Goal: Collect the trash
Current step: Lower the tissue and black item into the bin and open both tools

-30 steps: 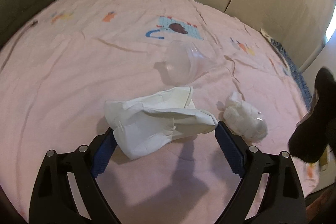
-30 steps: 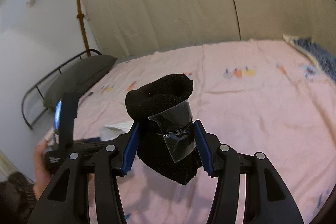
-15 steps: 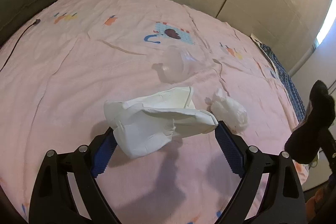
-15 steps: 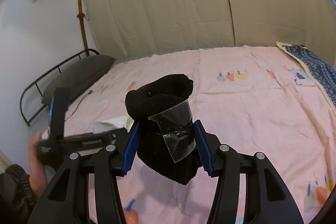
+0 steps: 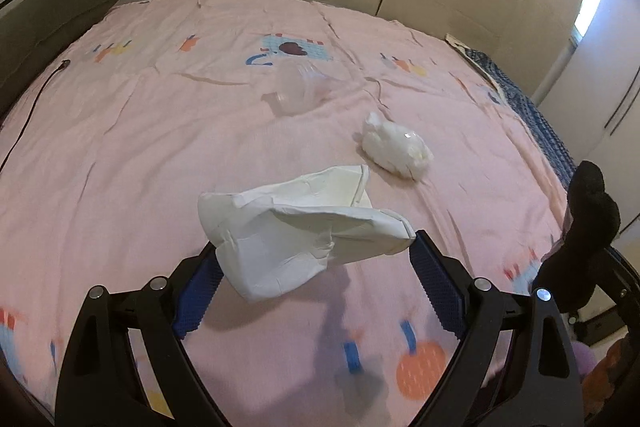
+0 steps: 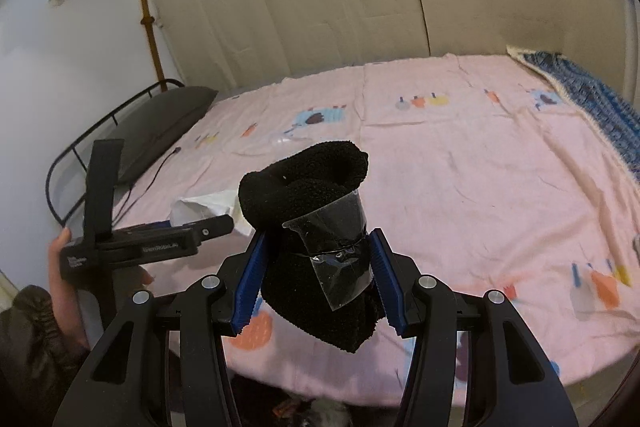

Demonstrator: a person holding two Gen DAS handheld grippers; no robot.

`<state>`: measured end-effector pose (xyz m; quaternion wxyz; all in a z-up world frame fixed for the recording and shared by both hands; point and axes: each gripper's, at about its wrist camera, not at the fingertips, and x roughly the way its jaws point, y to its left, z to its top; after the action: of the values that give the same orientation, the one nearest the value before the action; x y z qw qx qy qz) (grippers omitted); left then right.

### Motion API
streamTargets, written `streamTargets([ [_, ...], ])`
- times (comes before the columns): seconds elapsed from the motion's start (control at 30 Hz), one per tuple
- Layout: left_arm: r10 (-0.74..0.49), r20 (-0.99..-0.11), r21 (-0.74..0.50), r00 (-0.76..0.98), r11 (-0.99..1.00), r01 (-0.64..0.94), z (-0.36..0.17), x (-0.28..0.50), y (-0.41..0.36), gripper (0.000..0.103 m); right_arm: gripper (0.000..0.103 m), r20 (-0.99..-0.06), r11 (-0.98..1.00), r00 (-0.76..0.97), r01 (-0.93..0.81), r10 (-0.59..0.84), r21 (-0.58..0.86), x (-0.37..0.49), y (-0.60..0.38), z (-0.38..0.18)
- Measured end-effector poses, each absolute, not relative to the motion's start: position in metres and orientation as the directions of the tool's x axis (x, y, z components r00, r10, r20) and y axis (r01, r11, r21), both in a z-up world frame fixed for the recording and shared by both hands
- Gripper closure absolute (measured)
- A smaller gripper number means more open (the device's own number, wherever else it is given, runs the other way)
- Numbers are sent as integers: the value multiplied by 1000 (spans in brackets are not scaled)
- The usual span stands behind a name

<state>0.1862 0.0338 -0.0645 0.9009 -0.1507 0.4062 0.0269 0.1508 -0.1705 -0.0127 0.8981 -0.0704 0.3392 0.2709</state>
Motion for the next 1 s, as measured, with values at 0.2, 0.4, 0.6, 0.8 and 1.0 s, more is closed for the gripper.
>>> streamTargets([
  [0.2, -125, -724, -276, 679, 954, -119, -59, 155, 29, 15, 54, -644, 840, 646, -542, 410, -10, 114, -170, -12],
  [0.4, -119, -726, -227, 677, 971, -73, -58, 123, 18, 15, 54, -650, 846, 660, -531, 377, -49, 90, -179, -11],
  [0.6, -127, -729, -213, 673, 976, -46, -59, 94, 13, 15, 54, -661, 847, 655, -528, 364, -57, 70, -191, -9],
  [0.8, -139, -760, -183, 635, 983, -2, -64, 67, -2, 15, 54, -697, 826, 619, -559, 361, -69, 48, -192, -14],
  [1.0, -166, -802, -159, 574, 985, 62, -73, 45, -20, 15, 54, -746, 806, 567, -588, 350, -70, 28, -192, -25],
])
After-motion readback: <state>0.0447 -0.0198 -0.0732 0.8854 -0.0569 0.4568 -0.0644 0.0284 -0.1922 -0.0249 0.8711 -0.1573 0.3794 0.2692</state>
